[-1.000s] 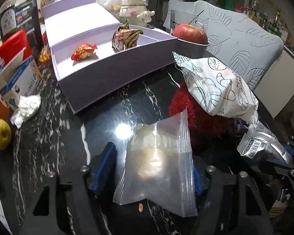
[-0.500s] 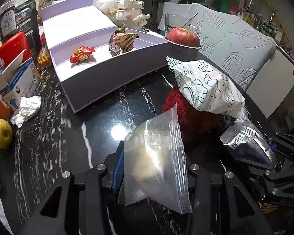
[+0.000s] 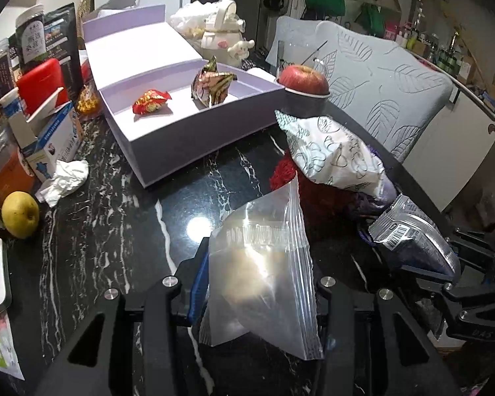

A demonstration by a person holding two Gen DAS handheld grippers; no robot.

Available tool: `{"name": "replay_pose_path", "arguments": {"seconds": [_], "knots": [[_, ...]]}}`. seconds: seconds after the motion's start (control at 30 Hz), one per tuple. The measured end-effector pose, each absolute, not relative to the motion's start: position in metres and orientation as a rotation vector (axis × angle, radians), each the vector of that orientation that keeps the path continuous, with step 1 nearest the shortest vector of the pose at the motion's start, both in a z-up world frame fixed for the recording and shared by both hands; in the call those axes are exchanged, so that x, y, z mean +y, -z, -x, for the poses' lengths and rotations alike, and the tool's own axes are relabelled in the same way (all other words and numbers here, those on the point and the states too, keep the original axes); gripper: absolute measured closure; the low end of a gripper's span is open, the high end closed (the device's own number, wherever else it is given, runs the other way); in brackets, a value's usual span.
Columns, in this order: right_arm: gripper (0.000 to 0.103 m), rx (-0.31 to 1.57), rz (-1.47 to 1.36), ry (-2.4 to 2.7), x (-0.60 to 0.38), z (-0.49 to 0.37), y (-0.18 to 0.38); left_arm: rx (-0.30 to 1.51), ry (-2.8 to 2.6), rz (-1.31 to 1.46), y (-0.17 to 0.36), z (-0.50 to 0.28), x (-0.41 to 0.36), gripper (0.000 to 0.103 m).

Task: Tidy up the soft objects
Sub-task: 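Lift both held bags and carry them toward the lavender box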

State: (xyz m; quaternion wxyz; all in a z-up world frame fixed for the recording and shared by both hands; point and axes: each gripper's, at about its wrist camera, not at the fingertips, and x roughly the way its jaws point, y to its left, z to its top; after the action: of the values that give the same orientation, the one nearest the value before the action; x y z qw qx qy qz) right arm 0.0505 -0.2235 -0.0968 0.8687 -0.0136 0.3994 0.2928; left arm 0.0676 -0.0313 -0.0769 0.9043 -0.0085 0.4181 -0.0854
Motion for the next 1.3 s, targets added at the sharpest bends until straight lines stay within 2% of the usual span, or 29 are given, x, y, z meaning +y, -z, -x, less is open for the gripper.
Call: {"name": "replay_pose_path", "arguments": {"seconds": [0.7, 1.3], "knots": [[0.066, 0.594, 0.048, -0.726, -0.199, -0.035, 0.012, 0.661, 0.107, 0.027, -0.004, -0.035, -0.004, 0.060], [0.066, 0.510, 0.068, -0.757, -0.173, -0.115, -0.055, 0.461, 0.071, -0.078, -0.085, -0.077, 0.014, 0.060]]}}
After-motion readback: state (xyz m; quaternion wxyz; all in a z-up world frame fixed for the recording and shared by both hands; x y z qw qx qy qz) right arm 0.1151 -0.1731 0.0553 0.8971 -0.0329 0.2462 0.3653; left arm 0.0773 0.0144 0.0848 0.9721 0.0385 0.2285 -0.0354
